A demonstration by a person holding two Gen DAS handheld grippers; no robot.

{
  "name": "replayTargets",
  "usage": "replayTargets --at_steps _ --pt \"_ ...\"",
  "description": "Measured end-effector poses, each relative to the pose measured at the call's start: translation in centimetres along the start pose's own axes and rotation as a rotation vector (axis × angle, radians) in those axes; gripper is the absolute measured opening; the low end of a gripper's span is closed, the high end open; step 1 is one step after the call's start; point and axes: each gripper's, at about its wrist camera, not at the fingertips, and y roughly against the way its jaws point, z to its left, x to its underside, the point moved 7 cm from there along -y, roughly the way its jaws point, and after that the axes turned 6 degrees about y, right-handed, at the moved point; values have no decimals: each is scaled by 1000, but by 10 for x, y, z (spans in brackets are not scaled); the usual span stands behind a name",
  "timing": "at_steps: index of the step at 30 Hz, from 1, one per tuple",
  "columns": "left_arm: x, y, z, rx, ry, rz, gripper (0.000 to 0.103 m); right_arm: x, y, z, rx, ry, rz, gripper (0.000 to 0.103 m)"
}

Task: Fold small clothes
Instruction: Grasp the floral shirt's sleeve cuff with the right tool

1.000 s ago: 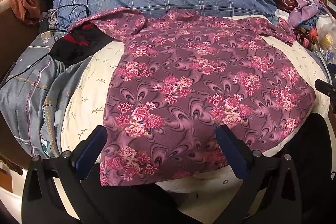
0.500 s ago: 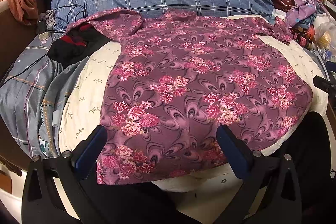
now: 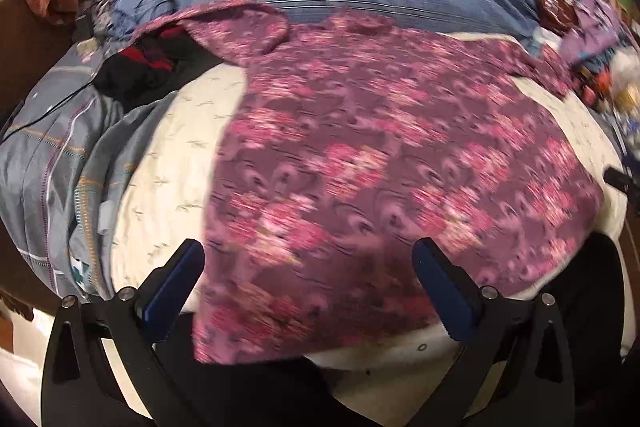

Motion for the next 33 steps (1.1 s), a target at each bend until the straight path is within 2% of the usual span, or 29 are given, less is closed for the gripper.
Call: replayTargets --at_steps 4,7,10,12,13,15,16,17,18,19,20,23,25,28,30,33 --pt "-19 -22 54 -91 92 41 103 11 -20 -32 -43 -122 54 95" --pt "-19 -42 81 -113 131 107 103 25 -41 -44 -155 -223 105 95" --pt "-10 -65 89 -63 165 201 103 32 -56 -38 -252 -248 124 96" --pt "1 -78 84 18 200 282 103 31 -60 -26 -336 -243 107 95" --pt "6 -84 80 61 210 322 103 29 -60 -20 -370 -232 91 91" --pt "10 -88 72 85 221 351 103 26 -60 -7 -416 -179 72 71" --pt "9 -87 70 88 213 335 103 25 -62 -1 -417 -145 87 35" --pt "7 -83 66 105 207 321 94 25 -64 5 -426 -114 112 2" --pt "6 -78 61 134 205 319 84 25 -62 9 -433 -99 120 3" --pt "6 -72 58 159 201 322 67 23 -55 9 -451 -98 108 3" --pt "7 -66 56 184 195 326 59 19 -41 8 -469 -101 76 3" --pt "14 -55 59 164 164 316 58 20 -16 -12 -466 -152 36 3" --pt "22 -61 63 120 142 345 58 36 -28 -20 -439 -177 110 3" --pt "23 -55 65 122 130 350 58 60 -52 -23 -353 -154 254 7" --pt "12 -48 67 133 123 320 58 53 -49 -28 -366 -182 234 10" --pt "-21 -46 66 150 118 276 61 8 -42 -51 -356 -237 101 18"
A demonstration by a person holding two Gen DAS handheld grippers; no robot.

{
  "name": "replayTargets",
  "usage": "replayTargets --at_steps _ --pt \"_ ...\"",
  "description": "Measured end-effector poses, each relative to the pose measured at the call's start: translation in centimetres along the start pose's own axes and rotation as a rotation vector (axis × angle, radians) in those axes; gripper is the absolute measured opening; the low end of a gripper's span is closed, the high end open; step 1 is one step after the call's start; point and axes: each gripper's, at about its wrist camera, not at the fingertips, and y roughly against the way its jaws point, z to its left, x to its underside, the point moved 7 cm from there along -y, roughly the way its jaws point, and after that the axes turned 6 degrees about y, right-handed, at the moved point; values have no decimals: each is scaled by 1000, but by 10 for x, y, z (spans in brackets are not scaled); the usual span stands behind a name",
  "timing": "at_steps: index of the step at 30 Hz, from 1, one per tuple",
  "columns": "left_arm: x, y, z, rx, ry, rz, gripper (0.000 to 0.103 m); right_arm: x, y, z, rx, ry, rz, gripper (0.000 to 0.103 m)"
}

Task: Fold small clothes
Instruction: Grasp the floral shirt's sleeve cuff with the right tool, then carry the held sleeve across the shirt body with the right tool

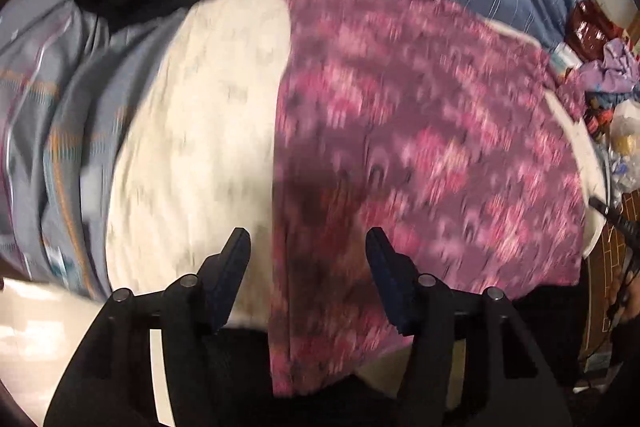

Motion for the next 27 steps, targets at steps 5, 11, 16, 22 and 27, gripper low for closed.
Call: replayTargets --at_steps 5,11,16,22,27 --pt "-69 -26 -18 15 52 -31 69 -88 -32 -17 -58 -91 -126 50" --pt "-116 -81 -47 11 134 28 69 -142 -135 -17 -67 -141 -52 42" --pt "-135 -93 -45 -22 185 -19 69 -173 -138 -8 -35 -43 -107 4" --pt "-140 -98 -55 -82 108 -51 72 -161 -143 -31 -35 -145 -53 12" --pt "-152 -76 -71 10 132 -119 72 -164 -57 -101 66 -305 -263 31"
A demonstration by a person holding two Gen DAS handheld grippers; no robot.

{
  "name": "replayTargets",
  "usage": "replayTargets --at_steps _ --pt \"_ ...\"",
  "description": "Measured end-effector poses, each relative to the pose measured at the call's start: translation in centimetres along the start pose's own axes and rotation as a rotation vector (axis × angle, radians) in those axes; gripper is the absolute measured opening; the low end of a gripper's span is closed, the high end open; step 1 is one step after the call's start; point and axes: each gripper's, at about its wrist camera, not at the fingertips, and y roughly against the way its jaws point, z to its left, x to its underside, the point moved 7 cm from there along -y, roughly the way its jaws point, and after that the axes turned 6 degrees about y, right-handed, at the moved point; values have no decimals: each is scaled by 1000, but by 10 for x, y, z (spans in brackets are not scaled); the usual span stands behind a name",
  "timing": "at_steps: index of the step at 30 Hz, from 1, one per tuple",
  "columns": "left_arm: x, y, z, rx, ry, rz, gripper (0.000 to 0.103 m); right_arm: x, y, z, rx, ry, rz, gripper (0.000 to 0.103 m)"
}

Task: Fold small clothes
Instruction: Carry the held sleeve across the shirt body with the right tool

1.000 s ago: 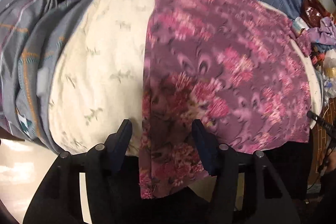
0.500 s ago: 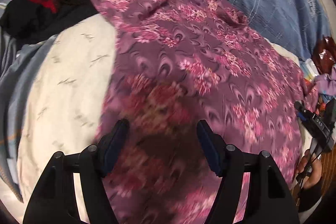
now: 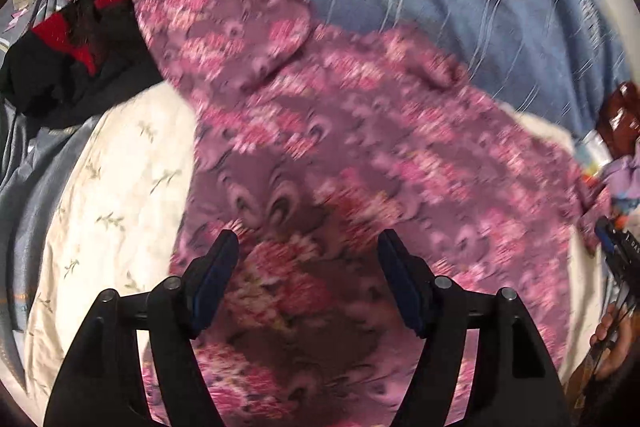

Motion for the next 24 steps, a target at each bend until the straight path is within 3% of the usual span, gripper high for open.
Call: replayTargets --at_steps 2,5,9,13,15,17,18,21,24 --pt "-5 -2 -11 28 18 -13 72 -18 21 -31 118 -13 -62 53" --pt "-3 -11 -30 72 28 10 72 -31 26 -51 174 -44 -55 65" --pt "5 -26 -52 56 -18 41 72 -26 -9 -34 223 16 -2 77" --pt "9 -30 -61 38 -49 57 72 -17 -56 -40 396 104 75 80" --pt "7 -28 -56 19 -61 49 72 -21 -60 -48 438 139 61 73" --pt "-1 -24 -49 6 -65 32 72 -36 -48 -59 391 124 22 20" --pt "-5 -23 -46 1 -65 25 72 -49 -40 -68 344 106 18 12" --pt "-24 -22 -38 -16 -47 -10 72 -100 -5 -94 404 112 -68 9" --pt "-40 -31 -36 -40 -16 -28 72 -146 17 -127 414 11 -102 14"
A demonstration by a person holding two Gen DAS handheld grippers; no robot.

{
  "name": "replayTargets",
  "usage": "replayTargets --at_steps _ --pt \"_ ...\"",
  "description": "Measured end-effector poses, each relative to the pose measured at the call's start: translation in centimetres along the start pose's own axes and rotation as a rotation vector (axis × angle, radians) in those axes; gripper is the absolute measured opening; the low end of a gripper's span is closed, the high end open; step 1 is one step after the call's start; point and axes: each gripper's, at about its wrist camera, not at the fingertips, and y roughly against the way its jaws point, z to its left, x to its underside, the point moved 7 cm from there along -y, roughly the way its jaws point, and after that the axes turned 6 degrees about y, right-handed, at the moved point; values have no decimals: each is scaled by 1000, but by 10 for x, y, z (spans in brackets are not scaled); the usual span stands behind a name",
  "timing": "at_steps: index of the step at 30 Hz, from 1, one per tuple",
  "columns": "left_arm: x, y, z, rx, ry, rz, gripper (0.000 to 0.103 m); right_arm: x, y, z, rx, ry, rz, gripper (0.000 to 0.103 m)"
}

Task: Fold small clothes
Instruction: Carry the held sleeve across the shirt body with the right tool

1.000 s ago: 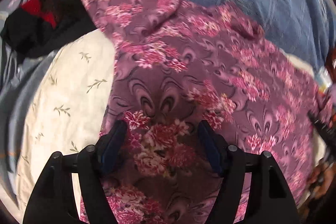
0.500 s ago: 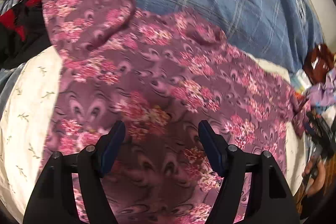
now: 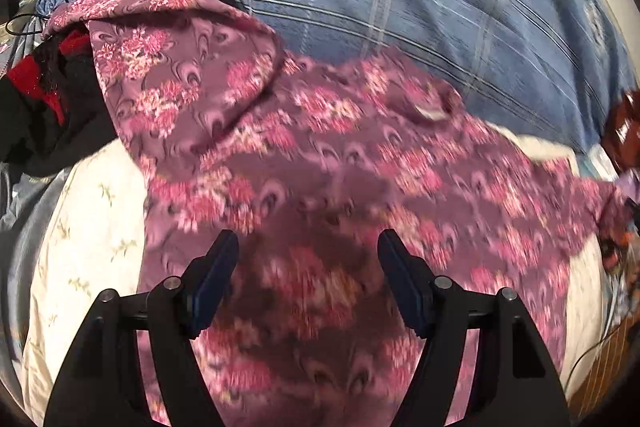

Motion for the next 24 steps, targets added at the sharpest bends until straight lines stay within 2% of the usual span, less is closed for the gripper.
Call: replayTargets --at_steps 2,3,4,5,8,10,13,15,17,20,22,24 --pt "-3 -13 -3 0 14 15 72 -17 3 -24 16 -89 -32 15" --pt "-1 -22 -5 -9 13 31 72 -20 9 -28 -22 -115 -63 15" --pt "2 -32 -6 -19 8 51 72 -20 15 -31 -46 -132 -86 20" --pt "6 -39 -7 -29 0 66 73 -16 21 -32 -66 -143 -104 30" --pt "13 -46 -19 -83 -98 11 87 13 37 -28 -194 -182 -136 47" --pt "17 -47 -23 -99 -126 -11 88 37 33 -23 -224 -186 -108 59" --pt "14 -47 -21 -73 -98 0 88 64 2 -25 -202 -198 -2 60" --pt "9 -43 -17 -30 -60 13 88 75 -24 -31 -192 -261 56 60" --pt "2 -37 -11 4 -34 14 88 73 -44 -37 -191 -326 58 60" --pt "-13 -25 0 -6 -9 -41 88 70 -69 -41 -141 -368 95 61" --pt "-13 -24 4 4 10 -31 88 69 -81 -41 -100 -375 116 61" --pt "-11 -29 8 8 15 -11 88 68 -90 -40 -87 -386 89 61"
